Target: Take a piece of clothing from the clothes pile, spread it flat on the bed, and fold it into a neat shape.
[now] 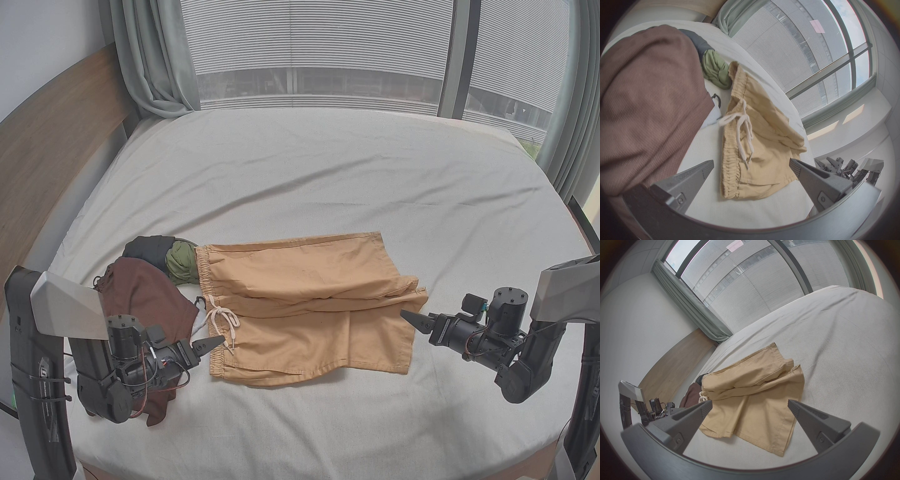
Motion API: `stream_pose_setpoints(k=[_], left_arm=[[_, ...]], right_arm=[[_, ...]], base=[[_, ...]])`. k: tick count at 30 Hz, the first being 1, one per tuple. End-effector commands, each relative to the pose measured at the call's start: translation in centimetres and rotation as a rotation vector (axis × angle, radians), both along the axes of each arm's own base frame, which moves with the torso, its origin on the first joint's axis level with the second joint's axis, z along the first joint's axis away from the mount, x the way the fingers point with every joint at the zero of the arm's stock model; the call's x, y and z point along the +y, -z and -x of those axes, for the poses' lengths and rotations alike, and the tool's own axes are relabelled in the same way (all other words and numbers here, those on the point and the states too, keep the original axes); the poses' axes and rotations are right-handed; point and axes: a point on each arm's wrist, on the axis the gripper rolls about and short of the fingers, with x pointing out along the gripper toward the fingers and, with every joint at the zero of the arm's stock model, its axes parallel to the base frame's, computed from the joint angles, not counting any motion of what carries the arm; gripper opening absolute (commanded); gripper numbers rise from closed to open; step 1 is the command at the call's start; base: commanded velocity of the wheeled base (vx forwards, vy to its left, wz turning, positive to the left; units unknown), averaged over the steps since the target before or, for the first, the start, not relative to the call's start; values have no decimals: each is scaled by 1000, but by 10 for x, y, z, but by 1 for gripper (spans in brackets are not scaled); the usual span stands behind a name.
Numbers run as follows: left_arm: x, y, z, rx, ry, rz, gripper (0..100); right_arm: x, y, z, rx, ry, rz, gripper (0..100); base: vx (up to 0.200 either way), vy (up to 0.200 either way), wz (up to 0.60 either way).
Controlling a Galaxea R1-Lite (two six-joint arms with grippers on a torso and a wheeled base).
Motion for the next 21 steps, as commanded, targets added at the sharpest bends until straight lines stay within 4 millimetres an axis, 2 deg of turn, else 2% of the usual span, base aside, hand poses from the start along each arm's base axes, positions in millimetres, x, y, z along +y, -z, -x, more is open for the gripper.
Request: stream_pose_setpoints(k=[1, 7, 21], left_arm=[[-5, 14, 5, 52, 19, -6, 100], [-9, 25, 7, 86, 30, -14, 100], [-13, 27, 6, 74, 45, -34, 100]], right_arm=[[0, 6, -1, 14, 0, 5, 100], [1, 6, -1, 15, -2, 3, 100], [0, 6, -1, 15, -1, 3, 100]], base=[[0, 0, 0], [0, 0, 0], [0, 0, 0]])
